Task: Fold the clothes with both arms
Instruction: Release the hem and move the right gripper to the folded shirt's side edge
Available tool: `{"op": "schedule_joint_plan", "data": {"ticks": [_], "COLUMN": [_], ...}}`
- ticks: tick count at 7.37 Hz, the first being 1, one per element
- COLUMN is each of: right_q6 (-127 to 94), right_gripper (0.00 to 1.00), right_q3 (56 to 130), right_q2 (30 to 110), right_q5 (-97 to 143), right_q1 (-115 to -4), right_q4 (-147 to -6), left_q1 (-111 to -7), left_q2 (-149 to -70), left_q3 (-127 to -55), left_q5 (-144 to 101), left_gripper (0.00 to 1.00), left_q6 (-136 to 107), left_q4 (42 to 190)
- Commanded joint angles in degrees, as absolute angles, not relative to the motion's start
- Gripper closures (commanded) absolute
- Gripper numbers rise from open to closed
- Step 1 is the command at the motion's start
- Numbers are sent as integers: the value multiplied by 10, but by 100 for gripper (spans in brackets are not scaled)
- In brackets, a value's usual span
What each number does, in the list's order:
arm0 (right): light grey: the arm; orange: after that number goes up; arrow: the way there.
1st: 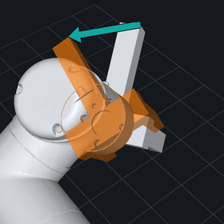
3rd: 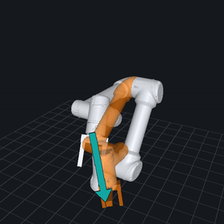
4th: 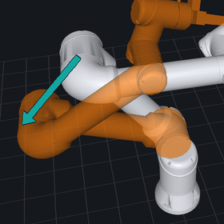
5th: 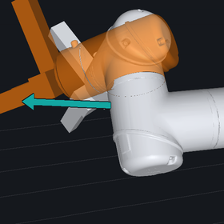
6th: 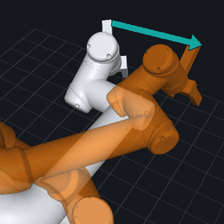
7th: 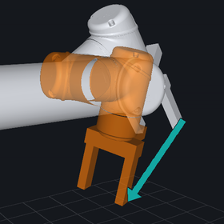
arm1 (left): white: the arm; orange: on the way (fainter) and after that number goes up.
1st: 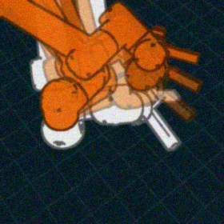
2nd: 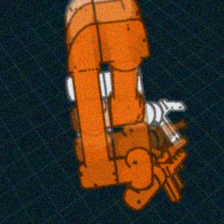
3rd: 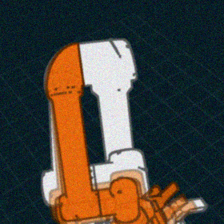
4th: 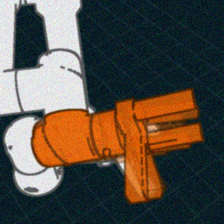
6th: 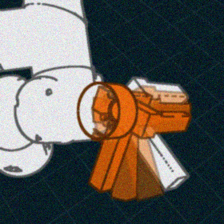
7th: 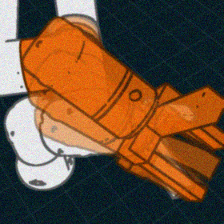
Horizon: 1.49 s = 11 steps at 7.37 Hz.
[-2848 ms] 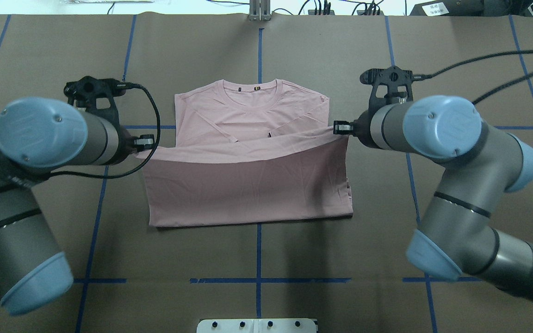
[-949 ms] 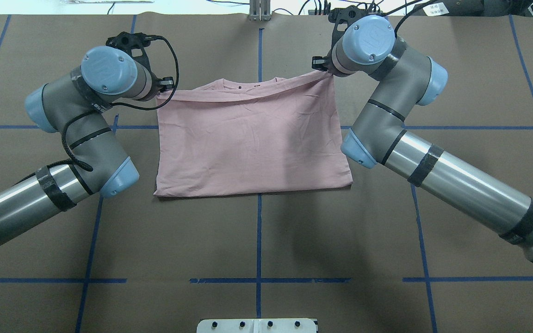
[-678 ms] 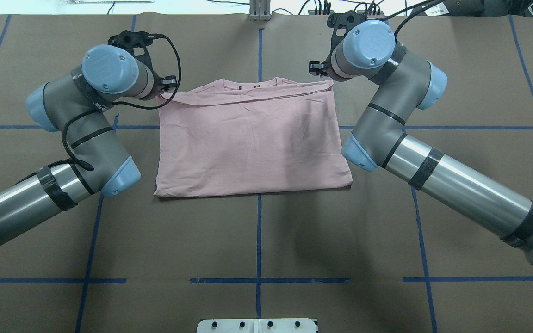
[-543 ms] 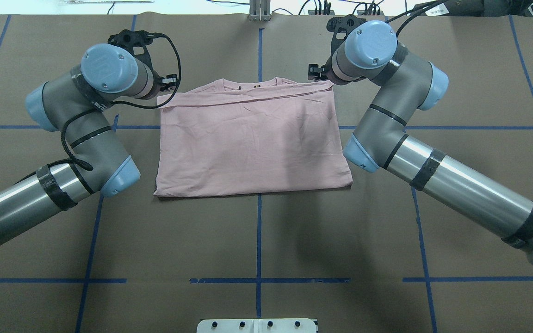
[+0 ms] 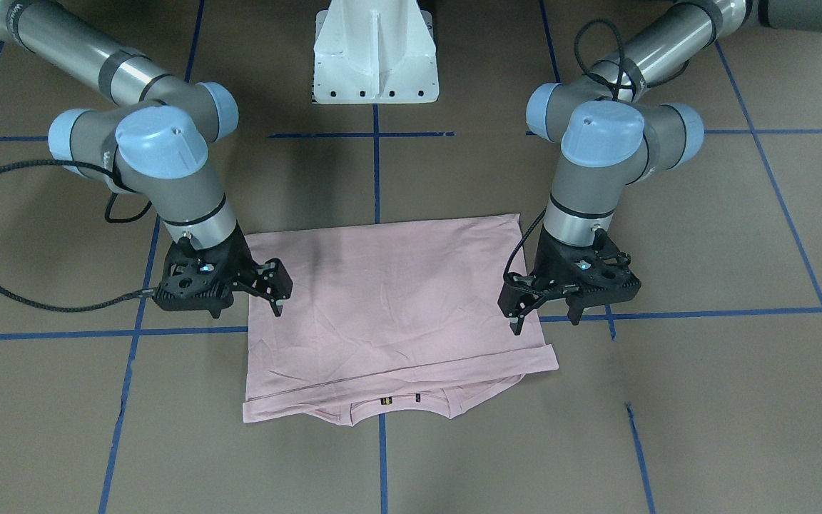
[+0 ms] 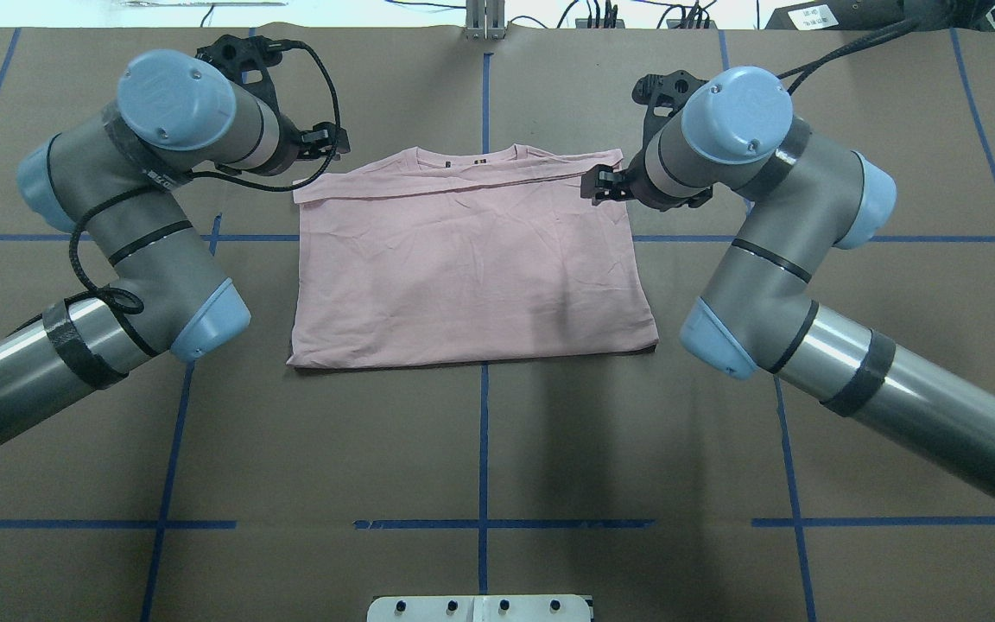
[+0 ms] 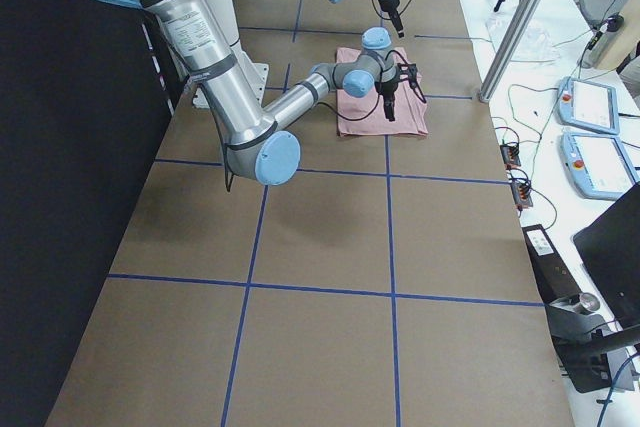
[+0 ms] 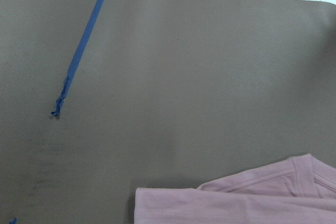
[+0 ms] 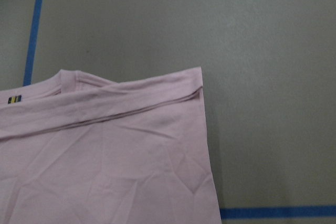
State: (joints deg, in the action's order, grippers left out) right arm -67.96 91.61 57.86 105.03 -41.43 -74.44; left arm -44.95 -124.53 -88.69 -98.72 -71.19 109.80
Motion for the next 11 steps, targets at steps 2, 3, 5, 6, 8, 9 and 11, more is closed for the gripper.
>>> {"op": "schedule_joint_plan", "data": {"ticks": [2,3,5,6,8,9,11], "right_q6": [-759,-759,-759,-753,-744,-742,-742], "right_gripper": [0,0,0,0,1,10,74], "right_q3": [1012,1009,998,979,967,967,969], "right_q2": [664,671,672,671,671,669,671], "right_q5": [1048,1049,1048,1047,1044,1044,1046], "right_q1": [-338,-331,-312,-309,-314,-316,-317], "right_q4": [-783,-783,-785,-779,-779,-779,-779], "left_q1": [-450,-447,-446,-446,-446,-446,-446], "left_q2": [-1244,-1245,-1245,-1245,-1245,-1245,-1244], "left_q3": [-962,-964,-965,-965,-966,-969,-969], "left_q5": [-992,-992,-992,-992,-993,-993,-992], "left_gripper": [0,0,0,0,0,0,0], "left_q6": [-727,-744,-745,-745,-754,-754,-755], "left_q4": [1034,1034,1034,1038,1039,1039,1039]}}
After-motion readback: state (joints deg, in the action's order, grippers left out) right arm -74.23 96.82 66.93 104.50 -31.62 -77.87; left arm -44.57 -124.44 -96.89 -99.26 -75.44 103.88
